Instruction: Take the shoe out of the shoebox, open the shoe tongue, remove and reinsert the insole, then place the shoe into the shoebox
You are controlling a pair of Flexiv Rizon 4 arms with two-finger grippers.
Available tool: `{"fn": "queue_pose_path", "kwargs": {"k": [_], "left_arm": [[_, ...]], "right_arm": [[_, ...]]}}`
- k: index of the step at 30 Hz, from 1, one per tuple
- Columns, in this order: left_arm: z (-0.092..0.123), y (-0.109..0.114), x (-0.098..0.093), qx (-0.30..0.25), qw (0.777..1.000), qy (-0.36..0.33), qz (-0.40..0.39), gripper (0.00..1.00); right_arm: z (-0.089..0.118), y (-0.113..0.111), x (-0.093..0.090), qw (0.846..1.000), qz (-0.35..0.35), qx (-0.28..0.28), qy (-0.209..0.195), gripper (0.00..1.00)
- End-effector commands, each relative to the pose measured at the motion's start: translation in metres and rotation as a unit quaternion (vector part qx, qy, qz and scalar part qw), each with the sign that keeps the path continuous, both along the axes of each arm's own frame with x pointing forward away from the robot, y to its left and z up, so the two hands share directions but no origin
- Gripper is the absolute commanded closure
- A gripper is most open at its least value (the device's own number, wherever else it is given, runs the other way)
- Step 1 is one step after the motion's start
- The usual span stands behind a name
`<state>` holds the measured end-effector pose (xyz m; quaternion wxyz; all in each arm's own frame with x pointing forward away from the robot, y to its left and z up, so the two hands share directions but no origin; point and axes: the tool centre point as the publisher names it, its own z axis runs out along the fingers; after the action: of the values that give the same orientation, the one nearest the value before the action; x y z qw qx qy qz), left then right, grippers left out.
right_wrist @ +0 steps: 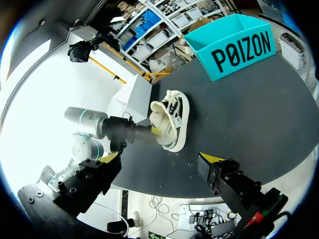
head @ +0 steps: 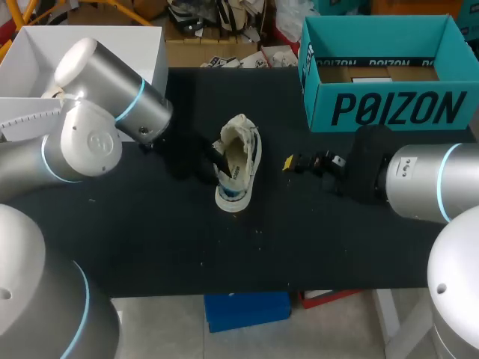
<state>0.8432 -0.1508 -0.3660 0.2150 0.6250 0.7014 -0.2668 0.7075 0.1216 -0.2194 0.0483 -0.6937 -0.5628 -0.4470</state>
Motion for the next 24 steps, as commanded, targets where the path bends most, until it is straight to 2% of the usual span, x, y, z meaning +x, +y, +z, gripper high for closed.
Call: {"fn": "queue_pose_path", "kwargs": {"k": [1, 6, 13, 24], "left_arm": [[-0.004, -0.005, 0.003, 0.007, 1.000, 0.001, 0.001, 0.67], [-0.005, -0.007, 0.005, 0.010, 1.000, 0.002, -0.001, 0.99], [-0.011, -0.010, 0.009, 0.015, 1.000, 0.003, -0.002, 1.00], [-0.017, -0.014, 0.027, 0.020, 0.999, 0.000, 0.030, 1.00]], "right_arm": [[-0.002, 0.002, -0.002, 1.000, -0.004, 0.001, -0.003, 0.00], [-0.002, 0.002, -0.002, 1.000, -0.004, 0.001, -0.003, 0.00], [-0.002, 0.002, -0.002, 1.000, -0.004, 0.001, -0.003, 0.00], [-0.002, 0.002, -0.002, 1.000, -0.004, 0.001, -0.003, 0.00]]}}
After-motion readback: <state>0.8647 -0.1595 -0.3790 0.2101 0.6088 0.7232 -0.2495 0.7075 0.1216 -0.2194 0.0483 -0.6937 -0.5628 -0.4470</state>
